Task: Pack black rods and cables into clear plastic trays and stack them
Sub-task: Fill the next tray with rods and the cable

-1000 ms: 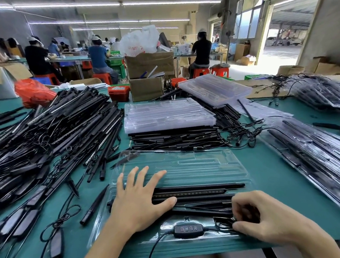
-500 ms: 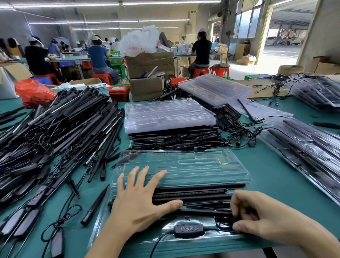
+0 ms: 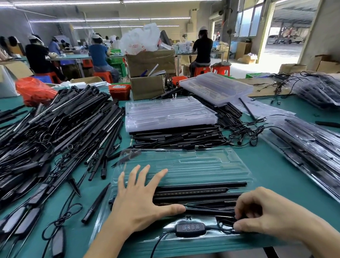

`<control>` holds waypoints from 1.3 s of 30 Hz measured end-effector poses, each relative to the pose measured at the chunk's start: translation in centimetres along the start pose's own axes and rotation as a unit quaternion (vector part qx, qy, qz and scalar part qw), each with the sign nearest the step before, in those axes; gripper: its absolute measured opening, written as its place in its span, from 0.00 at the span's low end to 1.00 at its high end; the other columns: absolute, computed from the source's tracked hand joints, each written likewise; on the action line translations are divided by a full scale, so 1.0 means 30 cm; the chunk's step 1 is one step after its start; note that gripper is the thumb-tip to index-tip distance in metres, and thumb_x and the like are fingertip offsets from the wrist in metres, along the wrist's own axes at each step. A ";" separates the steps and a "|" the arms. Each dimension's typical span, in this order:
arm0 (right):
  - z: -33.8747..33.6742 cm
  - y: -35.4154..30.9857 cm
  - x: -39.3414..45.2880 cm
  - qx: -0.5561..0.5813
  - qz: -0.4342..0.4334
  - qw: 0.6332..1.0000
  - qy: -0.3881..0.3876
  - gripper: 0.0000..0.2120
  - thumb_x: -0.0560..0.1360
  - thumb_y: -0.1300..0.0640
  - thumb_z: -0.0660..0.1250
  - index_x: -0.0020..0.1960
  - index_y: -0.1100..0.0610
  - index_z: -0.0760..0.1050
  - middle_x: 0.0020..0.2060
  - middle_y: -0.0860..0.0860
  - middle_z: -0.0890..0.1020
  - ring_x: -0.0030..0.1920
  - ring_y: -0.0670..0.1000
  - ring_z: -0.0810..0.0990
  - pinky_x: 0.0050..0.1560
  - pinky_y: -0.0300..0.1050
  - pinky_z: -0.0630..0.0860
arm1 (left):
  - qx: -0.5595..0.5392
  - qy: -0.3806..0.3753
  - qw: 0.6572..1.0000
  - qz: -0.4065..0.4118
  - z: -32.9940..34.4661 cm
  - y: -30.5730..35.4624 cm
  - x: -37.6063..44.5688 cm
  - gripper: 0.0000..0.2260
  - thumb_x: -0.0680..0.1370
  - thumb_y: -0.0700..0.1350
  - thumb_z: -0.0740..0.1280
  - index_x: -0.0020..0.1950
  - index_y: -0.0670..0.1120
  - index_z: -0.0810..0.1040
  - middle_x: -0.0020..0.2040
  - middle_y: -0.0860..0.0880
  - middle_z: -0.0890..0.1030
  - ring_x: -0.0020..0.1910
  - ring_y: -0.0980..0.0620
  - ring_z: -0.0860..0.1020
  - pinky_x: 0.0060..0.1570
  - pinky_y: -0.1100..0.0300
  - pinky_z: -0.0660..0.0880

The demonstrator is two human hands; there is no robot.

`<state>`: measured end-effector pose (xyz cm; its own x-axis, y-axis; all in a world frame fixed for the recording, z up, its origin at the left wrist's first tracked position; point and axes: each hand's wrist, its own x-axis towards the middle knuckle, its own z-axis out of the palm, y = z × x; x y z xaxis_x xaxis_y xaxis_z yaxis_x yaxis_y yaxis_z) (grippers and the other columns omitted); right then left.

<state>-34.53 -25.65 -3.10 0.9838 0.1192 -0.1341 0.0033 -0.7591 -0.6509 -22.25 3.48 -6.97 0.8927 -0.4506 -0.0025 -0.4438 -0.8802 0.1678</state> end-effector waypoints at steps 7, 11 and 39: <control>0.014 0.009 -0.005 0.033 -0.017 0.999 0.012 0.10 0.67 0.47 0.80 0.39 0.47 0.79 0.31 0.48 0.78 0.32 0.41 0.72 0.37 0.39 0.71 | 0.003 -0.005 1.000 0.002 -0.002 -0.001 0.000 0.51 0.56 0.88 0.42 0.77 0.72 0.39 0.82 0.53 0.43 0.79 0.53 0.33 0.75 0.39 0.31; 0.018 0.004 -0.004 0.070 -0.031 0.997 0.016 0.12 0.66 0.52 0.81 0.39 0.49 0.78 0.31 0.48 0.79 0.32 0.43 0.73 0.36 0.39 0.70 | -0.014 -0.006 1.000 0.006 -0.009 0.001 -0.002 0.49 0.57 0.88 0.40 0.77 0.72 0.39 0.82 0.52 0.43 0.79 0.53 0.34 0.75 0.39 0.31; 0.008 -0.008 0.001 -0.084 0.014 0.996 -0.015 0.13 0.71 0.40 0.73 0.41 0.46 0.73 0.27 0.43 0.73 0.29 0.44 0.67 0.34 0.38 0.65 | -0.013 -0.005 1.000 -0.012 -0.005 0.016 0.003 0.51 0.55 0.88 0.42 0.76 0.73 0.43 0.82 0.53 0.46 0.80 0.52 0.37 0.76 0.40 0.32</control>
<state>-34.54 -25.31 -3.15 0.9782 0.1139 -0.1737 0.0088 -0.8581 -0.5134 -22.37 3.05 -6.74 0.9027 -0.4301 -0.0164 -0.4191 -0.8870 0.1941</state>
